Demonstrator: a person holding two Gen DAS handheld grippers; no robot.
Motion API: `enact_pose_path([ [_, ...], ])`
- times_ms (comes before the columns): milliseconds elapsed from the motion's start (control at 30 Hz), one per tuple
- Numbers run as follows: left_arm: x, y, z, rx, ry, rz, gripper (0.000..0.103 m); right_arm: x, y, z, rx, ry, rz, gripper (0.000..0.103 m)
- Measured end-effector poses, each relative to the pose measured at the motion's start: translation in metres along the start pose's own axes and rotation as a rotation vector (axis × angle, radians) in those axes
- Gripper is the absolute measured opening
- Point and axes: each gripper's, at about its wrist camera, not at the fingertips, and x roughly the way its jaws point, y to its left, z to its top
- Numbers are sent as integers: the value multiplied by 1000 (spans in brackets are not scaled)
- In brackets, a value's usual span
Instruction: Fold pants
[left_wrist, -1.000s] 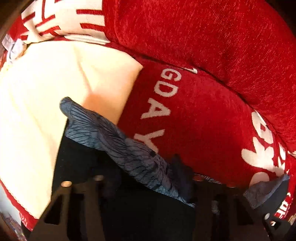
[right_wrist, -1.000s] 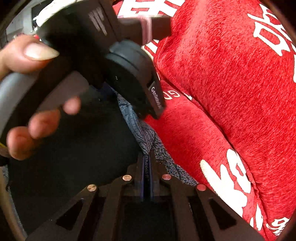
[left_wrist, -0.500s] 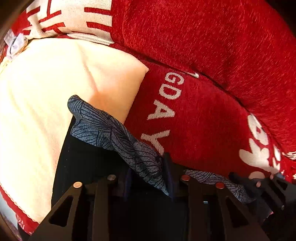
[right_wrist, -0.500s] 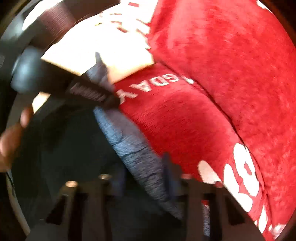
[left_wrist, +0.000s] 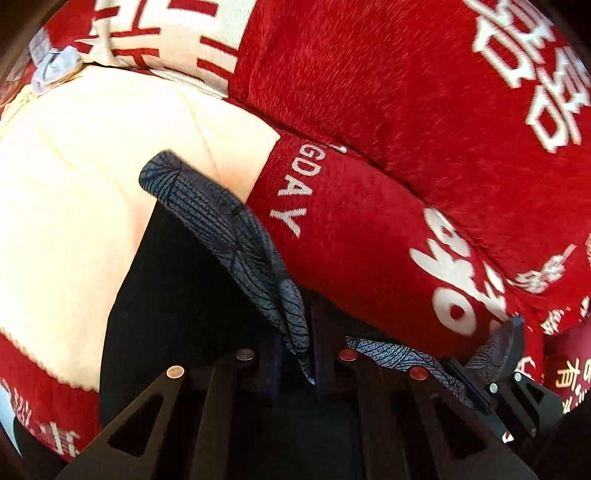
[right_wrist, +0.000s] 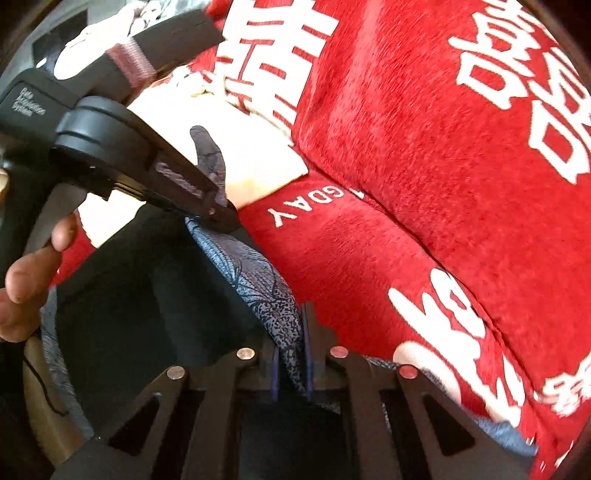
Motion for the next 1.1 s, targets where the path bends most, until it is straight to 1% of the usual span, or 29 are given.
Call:
enact_pose_path([
  [33, -16, 7, -2, 10, -14, -14, 14, -7, 4, -3, 11, -12, -13, 11],
  [133, -50, 16, -24, 35, -58, -65, 14, -36, 23, -13, 31, -51, -47, 11],
  [200, -67, 22, -46, 48, -87, -111, 14, -52, 38, -22, 31, -74, -71, 11],
  [300, -83, 35, -76, 67, -96, -153, 14, -75, 62, -39, 25, -100, -101, 11],
  [367, -89, 46, -98, 76, -93, -167, 14, -81, 81, -55, 17, -107, -118, 11],
  [467, -88, 64, -129, 101, -92, -156, 14, -82, 106, -78, 27, -99, -121, 11],
  [567, -78, 78, -150, 114, -84, -154, 15, -72, 129, -101, 33, -72, -130, 11],
  [700, -54, 100, -174, 125, -48, -153, 15, -49, 155, -125, 33, -8, -158, 11],
  [767, -42, 111, -182, 140, -29, -153, 16, -41, 164, -131, 14, 7, -191, 11],
  [800, -36, 116, -185, 123, -18, -155, 21, -39, 168, -132, -4, 12, -210, 11],
  [867, -35, 125, -185, 82, -8, -175, 28, -38, 175, -133, -42, 16, -247, 12],
  [900, -36, 130, -184, 64, -5, -174, 40, -39, 176, -132, -52, 20, -256, 14],
  [933, -38, 136, -183, 52, -5, -163, 62, -41, 177, -131, -56, 25, -258, 16],
  [1000, -46, 150, -181, 3, -28, -130, 78, -44, 178, -130, -50, 35, -262, 17],
  [1033, -50, 160, -184, -24, -44, -121, 78, -46, 178, -130, -44, 42, -254, 18],
  [1100, -55, 178, -187, -71, -41, -118, 78, -52, 177, -130, -22, 51, -227, 20],
])
